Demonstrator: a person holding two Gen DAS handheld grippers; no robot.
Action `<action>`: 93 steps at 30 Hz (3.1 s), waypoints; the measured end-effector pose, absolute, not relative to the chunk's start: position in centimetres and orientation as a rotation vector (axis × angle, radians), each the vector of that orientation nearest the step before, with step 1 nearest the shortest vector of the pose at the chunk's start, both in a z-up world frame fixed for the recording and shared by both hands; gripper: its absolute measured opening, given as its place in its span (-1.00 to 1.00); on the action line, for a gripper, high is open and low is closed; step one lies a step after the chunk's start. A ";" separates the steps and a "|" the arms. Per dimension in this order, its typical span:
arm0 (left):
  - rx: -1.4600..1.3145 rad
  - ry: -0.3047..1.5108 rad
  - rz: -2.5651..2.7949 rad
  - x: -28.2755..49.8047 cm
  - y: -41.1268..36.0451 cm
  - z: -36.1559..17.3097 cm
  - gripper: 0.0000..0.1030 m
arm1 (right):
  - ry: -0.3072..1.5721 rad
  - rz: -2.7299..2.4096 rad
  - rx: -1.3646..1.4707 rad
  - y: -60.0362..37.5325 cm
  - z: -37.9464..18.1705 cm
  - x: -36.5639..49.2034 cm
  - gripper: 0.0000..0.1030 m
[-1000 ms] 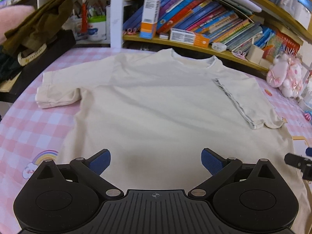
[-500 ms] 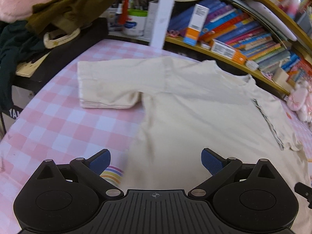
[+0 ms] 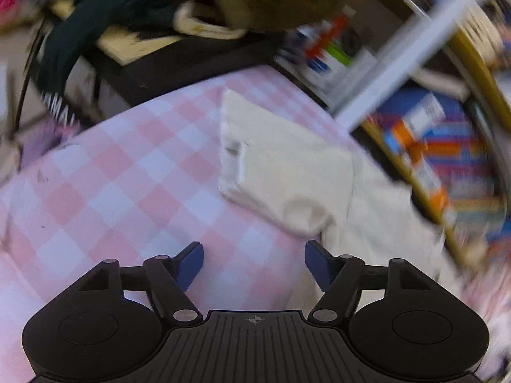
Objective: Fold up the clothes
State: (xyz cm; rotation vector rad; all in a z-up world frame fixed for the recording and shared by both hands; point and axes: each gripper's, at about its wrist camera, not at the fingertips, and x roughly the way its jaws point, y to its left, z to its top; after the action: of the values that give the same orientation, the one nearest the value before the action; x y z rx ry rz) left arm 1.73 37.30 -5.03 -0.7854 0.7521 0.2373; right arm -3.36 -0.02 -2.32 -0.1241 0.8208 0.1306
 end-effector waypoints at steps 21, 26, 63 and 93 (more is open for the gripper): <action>-1.172 0.632 0.374 6.8 39.0 -4.7 -0.90 | 0.851 0.014 -0.105 -2.6 -2.3 -4.4 1.00; -0.801 0.629 0.194 10.2 34.0 -0.6 -0.90 | 0.859 -0.004 -0.079 -3.7 -2.5 -4.5 0.99; -0.235 0.932 -0.037 22.9 28.8 -4.0 -0.36 | 0.933 -0.171 0.042 -10.2 -3.6 -5.3 0.99; -0.238 0.801 -0.071 21.4 29.7 -1.6 -0.33 | 0.933 -0.308 0.020 -12.3 -3.3 -7.7 0.99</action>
State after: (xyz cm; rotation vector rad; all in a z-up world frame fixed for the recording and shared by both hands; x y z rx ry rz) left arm 21.41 29.74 -1.62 -0.2379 0.8005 -0.0705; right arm -7.72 -12.26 -3.31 0.0197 0.9329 -0.3077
